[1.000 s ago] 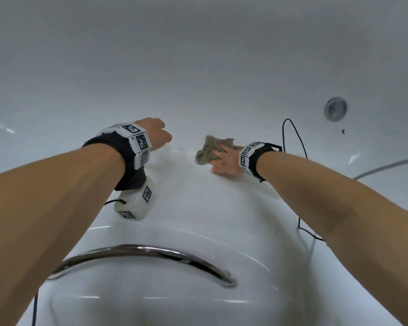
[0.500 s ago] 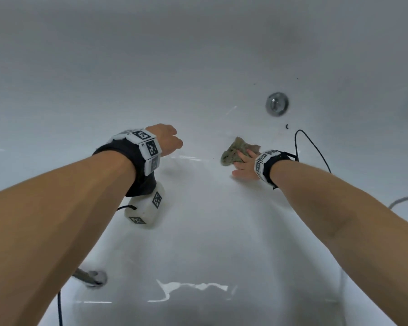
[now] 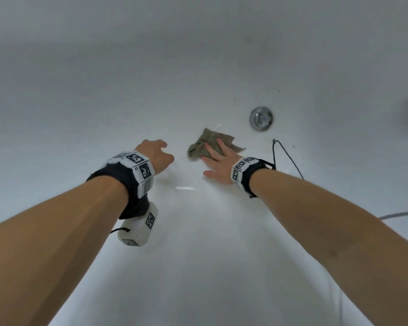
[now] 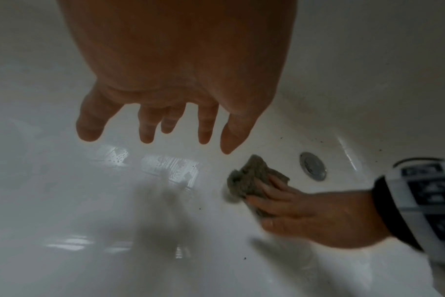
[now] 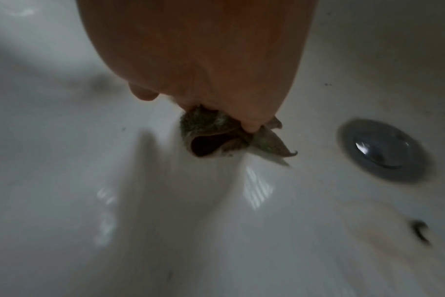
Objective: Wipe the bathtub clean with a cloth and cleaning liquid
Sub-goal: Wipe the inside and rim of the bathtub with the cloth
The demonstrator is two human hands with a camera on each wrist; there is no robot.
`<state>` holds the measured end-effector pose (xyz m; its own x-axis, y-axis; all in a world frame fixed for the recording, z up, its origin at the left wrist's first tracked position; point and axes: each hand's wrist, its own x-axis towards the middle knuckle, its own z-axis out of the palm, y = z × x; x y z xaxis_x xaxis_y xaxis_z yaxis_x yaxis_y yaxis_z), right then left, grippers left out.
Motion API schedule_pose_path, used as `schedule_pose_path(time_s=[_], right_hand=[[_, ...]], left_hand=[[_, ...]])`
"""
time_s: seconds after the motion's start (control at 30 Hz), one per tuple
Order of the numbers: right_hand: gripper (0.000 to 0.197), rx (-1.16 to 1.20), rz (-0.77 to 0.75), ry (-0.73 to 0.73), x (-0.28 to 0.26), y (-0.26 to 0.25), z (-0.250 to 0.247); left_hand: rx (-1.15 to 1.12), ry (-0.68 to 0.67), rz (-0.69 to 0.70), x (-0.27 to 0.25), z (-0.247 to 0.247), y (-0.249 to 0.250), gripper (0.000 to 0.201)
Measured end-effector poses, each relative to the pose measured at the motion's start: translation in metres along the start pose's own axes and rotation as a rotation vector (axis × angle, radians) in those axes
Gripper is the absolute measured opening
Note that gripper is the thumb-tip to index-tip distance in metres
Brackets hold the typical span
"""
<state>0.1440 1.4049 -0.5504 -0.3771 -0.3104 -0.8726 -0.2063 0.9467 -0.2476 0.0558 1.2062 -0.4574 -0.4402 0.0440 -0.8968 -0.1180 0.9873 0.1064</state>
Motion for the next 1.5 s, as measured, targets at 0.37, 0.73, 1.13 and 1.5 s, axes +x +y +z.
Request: schedule_pose_path(time_s=[0.37,0.73,1.13,1.5], right_hand=[[0.074,0.195,0.310,0.211,0.033,0.106,-0.085],[0.069,0.013,-0.094,0.086,0.006,0.002,-0.010],[0.061,-0.083,-0.041,0.199,0.075,0.020,-0.141],[0.070,0.108,0.275,0.212,0.038,0.150,-0.116]], left_hand=[[0.010,-0.053,-0.036,0.028,0.004,0.010,0.054],[0.018,-0.038,-0.049,0.033,-0.012,0.014,0.054],[-0.025,0.053,-0.121,0.051,-0.042,0.003,0.053],[-0.034,0.002,-0.100,0.060,-0.012,0.018,0.053]])
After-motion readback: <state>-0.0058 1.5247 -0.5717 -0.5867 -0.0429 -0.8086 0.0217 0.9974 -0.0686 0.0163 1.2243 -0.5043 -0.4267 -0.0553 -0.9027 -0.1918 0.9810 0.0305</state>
